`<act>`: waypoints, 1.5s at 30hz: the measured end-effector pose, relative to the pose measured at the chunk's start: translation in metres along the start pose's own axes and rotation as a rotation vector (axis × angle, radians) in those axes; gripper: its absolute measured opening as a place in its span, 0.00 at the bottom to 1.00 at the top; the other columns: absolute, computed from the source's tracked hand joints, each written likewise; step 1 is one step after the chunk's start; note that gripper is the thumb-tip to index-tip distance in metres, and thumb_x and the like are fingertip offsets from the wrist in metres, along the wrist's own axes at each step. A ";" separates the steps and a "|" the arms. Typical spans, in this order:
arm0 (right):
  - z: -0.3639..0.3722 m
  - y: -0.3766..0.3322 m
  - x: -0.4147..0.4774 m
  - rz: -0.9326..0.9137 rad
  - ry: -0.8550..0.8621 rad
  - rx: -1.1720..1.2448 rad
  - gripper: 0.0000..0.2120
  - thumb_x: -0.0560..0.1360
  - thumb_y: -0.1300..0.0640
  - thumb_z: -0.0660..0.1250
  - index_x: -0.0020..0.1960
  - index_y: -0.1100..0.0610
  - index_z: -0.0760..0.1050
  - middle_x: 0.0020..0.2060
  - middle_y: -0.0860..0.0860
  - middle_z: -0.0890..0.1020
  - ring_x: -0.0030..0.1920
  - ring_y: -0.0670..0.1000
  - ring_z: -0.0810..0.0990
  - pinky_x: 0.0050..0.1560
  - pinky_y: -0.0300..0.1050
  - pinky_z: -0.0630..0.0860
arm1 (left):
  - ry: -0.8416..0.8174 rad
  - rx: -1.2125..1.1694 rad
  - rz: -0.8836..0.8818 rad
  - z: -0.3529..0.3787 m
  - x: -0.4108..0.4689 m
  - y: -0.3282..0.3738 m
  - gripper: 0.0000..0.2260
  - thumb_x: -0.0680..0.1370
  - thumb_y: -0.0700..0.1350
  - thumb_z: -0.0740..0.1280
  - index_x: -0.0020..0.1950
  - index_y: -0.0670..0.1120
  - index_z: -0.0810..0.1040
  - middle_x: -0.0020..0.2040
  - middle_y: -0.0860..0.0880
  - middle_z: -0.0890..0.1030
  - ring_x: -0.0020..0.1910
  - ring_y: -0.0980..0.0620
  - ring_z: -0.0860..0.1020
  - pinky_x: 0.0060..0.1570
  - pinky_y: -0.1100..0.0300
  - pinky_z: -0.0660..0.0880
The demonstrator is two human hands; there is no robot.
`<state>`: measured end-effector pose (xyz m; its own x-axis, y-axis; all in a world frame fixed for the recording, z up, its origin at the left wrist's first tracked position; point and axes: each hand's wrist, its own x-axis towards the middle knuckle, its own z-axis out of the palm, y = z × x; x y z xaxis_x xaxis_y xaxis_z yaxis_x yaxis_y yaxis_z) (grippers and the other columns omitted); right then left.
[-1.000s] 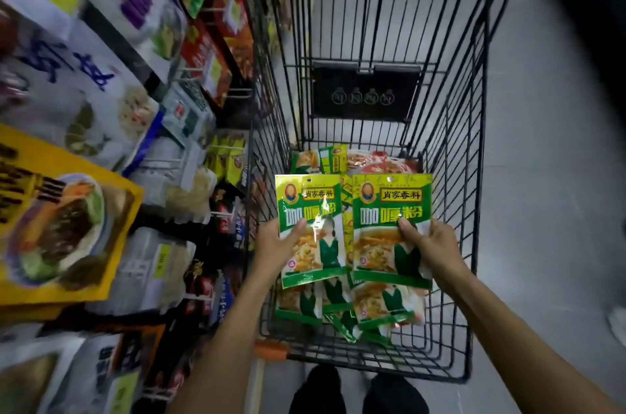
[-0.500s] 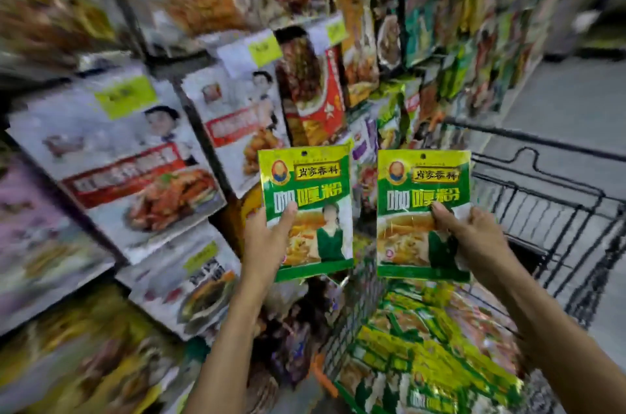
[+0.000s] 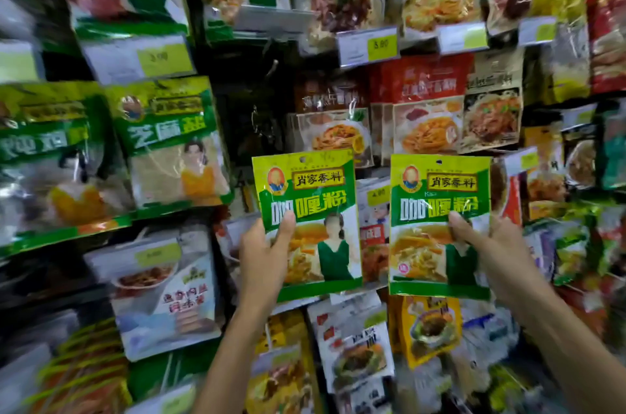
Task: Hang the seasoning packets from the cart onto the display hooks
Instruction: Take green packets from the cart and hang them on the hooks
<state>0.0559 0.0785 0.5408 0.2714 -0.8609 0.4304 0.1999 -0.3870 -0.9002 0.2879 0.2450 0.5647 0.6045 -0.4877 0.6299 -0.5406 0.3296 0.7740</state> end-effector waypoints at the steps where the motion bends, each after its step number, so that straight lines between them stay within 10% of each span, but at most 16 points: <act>1: 0.010 -0.002 0.003 0.014 -0.023 0.026 0.26 0.71 0.47 0.70 0.41 0.73 0.71 0.34 0.57 0.78 0.36 0.54 0.77 0.42 0.48 0.72 | 0.014 0.007 0.006 -0.009 0.006 0.002 0.03 0.78 0.50 0.64 0.47 0.56 0.77 0.44 0.58 0.82 0.43 0.60 0.79 0.45 0.60 0.74; 8: 0.054 -0.018 0.020 0.046 -0.062 0.052 0.15 0.72 0.47 0.69 0.46 0.59 0.79 0.40 0.53 0.85 0.44 0.54 0.83 0.49 0.54 0.77 | 0.110 0.036 0.093 -0.028 0.037 0.019 0.06 0.80 0.49 0.64 0.45 0.59 0.75 0.38 0.67 0.80 0.37 0.67 0.77 0.37 0.76 0.70; 14: 0.061 -0.035 0.047 0.049 -0.073 0.061 0.29 0.70 0.42 0.71 0.62 0.61 0.75 0.58 0.59 0.80 0.60 0.59 0.78 0.63 0.60 0.73 | 0.105 0.019 0.083 -0.010 0.082 0.041 0.10 0.79 0.51 0.64 0.38 0.52 0.72 0.27 0.59 0.71 0.26 0.62 0.67 0.31 0.60 0.66; 17: 0.060 -0.042 0.063 0.006 -0.120 0.089 0.18 0.69 0.44 0.70 0.46 0.59 0.81 0.39 0.56 0.83 0.44 0.54 0.83 0.49 0.57 0.78 | 0.125 0.056 0.095 0.004 0.101 0.048 0.13 0.79 0.50 0.65 0.35 0.54 0.68 0.28 0.59 0.68 0.29 0.64 0.69 0.34 0.62 0.64; 21: 0.058 -0.044 0.080 -0.009 -0.164 0.155 0.11 0.72 0.48 0.70 0.36 0.53 0.80 0.37 0.53 0.85 0.43 0.55 0.84 0.51 0.56 0.78 | 0.145 0.088 0.101 0.016 0.116 0.051 0.15 0.80 0.48 0.64 0.36 0.58 0.63 0.35 0.62 0.67 0.33 0.75 0.72 0.33 0.79 0.66; 28: 0.057 -0.041 0.096 0.005 -0.215 0.175 0.13 0.73 0.49 0.70 0.40 0.59 0.77 0.38 0.53 0.85 0.45 0.55 0.84 0.50 0.53 0.78 | 0.183 0.133 0.080 0.018 0.132 0.047 0.19 0.80 0.50 0.64 0.60 0.34 0.74 0.60 0.35 0.76 0.60 0.38 0.74 0.57 0.48 0.72; 35: 0.062 -0.036 0.103 -0.004 -0.235 0.202 0.16 0.72 0.49 0.70 0.28 0.52 0.73 0.27 0.46 0.80 0.34 0.49 0.82 0.40 0.46 0.74 | 0.240 0.160 -0.043 0.026 0.150 0.029 0.11 0.80 0.49 0.64 0.61 0.48 0.73 0.41 0.58 0.69 0.35 0.68 0.70 0.43 0.68 0.68; 39: 0.071 -0.037 0.103 -0.011 -0.284 0.231 0.17 0.73 0.51 0.69 0.31 0.56 0.69 0.24 0.46 0.77 0.29 0.44 0.79 0.34 0.39 0.74 | 0.195 0.190 -0.093 0.027 0.174 0.012 0.25 0.81 0.50 0.62 0.74 0.41 0.61 0.70 0.44 0.69 0.68 0.47 0.69 0.59 0.59 0.66; 45: 0.090 -0.045 0.101 -0.026 -0.347 0.229 0.19 0.75 0.52 0.68 0.46 0.71 0.74 0.39 0.60 0.82 0.41 0.53 0.84 0.46 0.50 0.79 | 0.145 0.117 -0.229 0.032 0.206 -0.014 0.29 0.82 0.50 0.60 0.78 0.44 0.50 0.77 0.43 0.56 0.74 0.44 0.61 0.69 0.52 0.62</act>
<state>0.1593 0.0387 0.6309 0.5573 -0.6740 0.4850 0.4045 -0.2897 -0.8674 0.4010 0.1142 0.6819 0.7912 -0.4151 0.4490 -0.4393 0.1249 0.8896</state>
